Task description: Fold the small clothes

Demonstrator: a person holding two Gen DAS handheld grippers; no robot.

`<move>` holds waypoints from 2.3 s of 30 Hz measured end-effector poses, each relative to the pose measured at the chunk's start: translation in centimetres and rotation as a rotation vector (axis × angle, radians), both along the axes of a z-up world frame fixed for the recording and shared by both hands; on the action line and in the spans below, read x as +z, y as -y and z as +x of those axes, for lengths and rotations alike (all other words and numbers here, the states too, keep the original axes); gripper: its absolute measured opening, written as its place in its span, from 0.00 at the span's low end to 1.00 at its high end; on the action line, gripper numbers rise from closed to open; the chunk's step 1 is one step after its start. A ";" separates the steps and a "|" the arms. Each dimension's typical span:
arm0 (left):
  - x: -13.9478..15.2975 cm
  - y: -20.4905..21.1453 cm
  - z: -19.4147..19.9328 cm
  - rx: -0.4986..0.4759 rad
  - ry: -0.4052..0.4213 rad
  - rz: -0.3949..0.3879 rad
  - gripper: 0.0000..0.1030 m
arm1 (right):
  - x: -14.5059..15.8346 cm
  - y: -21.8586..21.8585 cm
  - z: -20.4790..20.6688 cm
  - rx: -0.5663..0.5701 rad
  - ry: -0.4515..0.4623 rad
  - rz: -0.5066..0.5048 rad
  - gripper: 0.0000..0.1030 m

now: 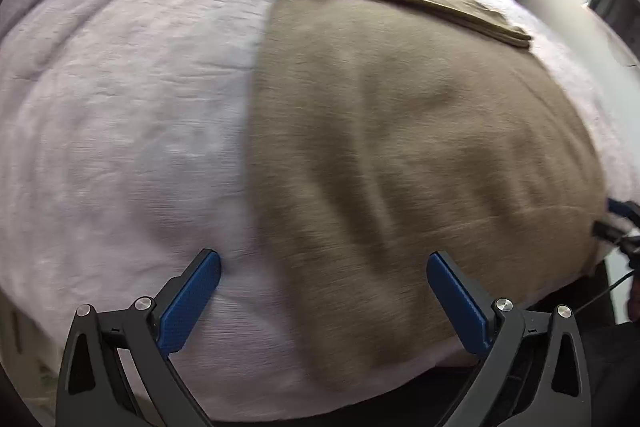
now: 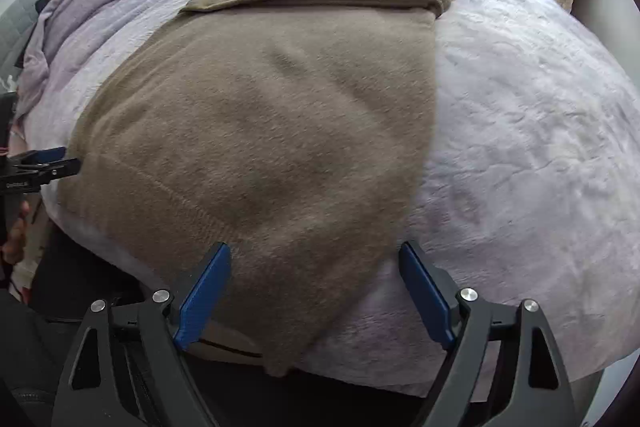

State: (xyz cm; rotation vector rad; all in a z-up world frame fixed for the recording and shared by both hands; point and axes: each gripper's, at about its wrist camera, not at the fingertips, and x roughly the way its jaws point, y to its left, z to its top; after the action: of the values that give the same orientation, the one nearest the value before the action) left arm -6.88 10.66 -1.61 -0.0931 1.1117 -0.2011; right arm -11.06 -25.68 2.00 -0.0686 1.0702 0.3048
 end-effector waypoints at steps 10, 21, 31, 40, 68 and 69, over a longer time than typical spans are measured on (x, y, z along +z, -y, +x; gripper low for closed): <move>-1.5 0.3 0.5 0.050 0.045 -0.033 0.81 | -0.9 -2.9 -1.8 0.076 0.045 -0.090 0.22; 1.7 -1.5 -1.5 0.038 0.038 -0.084 0.09 | 0.1 -0.7 -1.6 0.057 -0.008 0.059 0.10; 0.5 -1.3 -1.5 0.011 -0.044 -0.031 0.10 | -0.4 -0.3 -2.0 0.042 -0.029 -0.008 0.11; 5.5 -1.7 -2.9 0.021 0.093 0.095 0.98 | 3.9 3.1 -1.7 -0.090 0.091 0.045 0.50; 1.3 -1.2 -0.9 -0.004 0.017 0.019 0.99 | 2.3 2.4 -3.2 0.101 0.074 0.044 0.69; 1.1 -0.7 -0.9 -0.014 0.017 0.019 0.99 | 2.1 2.5 -3.5 0.113 0.067 0.076 0.69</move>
State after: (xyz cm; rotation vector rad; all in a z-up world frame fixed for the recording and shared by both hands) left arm -7.77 11.39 -0.54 -0.0668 1.0972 -0.2037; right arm -14.55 -28.22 4.07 -0.0707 0.9888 0.4422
